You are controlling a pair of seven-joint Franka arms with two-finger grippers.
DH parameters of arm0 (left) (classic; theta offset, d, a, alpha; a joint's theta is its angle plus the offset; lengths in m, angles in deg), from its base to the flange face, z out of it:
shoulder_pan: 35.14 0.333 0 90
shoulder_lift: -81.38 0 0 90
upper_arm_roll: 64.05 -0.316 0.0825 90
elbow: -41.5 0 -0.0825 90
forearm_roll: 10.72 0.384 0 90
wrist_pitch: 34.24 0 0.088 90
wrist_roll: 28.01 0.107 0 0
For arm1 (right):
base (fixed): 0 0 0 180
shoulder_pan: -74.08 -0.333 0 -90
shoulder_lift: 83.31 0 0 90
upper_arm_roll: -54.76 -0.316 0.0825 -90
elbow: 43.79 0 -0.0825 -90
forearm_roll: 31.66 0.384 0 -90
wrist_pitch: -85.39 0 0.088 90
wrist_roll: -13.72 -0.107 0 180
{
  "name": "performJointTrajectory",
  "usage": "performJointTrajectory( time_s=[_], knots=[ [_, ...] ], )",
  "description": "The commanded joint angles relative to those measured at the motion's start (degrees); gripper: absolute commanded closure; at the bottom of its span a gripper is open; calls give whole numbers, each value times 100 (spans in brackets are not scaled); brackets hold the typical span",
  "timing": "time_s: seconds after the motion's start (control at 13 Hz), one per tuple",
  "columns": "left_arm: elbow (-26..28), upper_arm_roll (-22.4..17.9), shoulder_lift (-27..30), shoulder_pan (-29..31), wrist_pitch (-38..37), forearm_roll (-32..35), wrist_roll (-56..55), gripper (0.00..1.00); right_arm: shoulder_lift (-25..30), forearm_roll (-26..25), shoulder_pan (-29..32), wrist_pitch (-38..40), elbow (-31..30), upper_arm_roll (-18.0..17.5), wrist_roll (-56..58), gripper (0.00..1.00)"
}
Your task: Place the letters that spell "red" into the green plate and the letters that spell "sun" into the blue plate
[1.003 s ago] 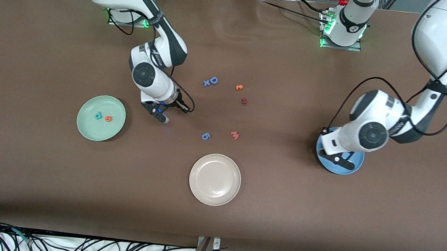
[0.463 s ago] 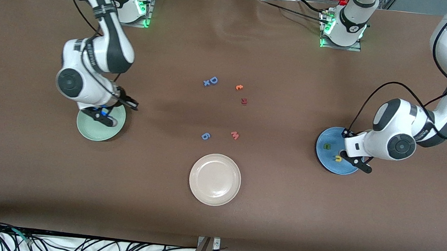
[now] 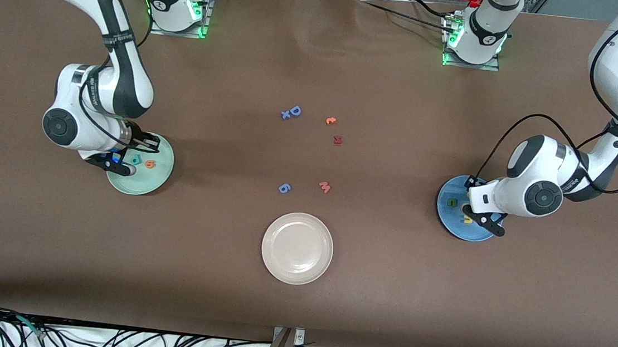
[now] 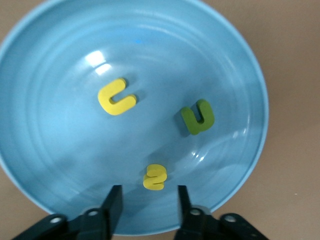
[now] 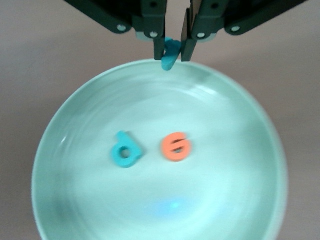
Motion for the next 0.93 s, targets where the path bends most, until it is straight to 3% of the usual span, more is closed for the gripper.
performJointTrajectory(
  time_s=[0.0, 0.15, 0.23, 0.31, 0.54, 0.69, 0.85],
  knots=[
    [-45, 318, 565, 24, -380, 109, -41, 0, -250, 99, 142, -283, -30, 39, 436, 83],
    [-456, 643, 715, 16, -1019, 65, -50, 0, -260, 99, 142, -301, -21, 39, 446, 81],
    [-746, 854, 751, 24, -1414, 65, -129, 0, -260, 99, 142, -310, -21, 39, 437, 66],
    [-1080, 1099, 795, 16, -1871, 13, -338, 0, -251, 99, 142, -310, -4, 39, 437, 43],
    [-2187, 1663, 813, -11, -3216, -478, -866, 0, -14, 99, 142, -223, 101, 39, 393, 1],
    [-2479, 1970, 839, -2, -3657, -621, -1113, 0, 100, 99, 142, 39, 355, 74, 437, 1],
    [-2691, 2209, 1092, -11, -3896, -682, -1507, 0, 145, 99, 142, 898, 1021, 214, 463, 1]
  ],
)
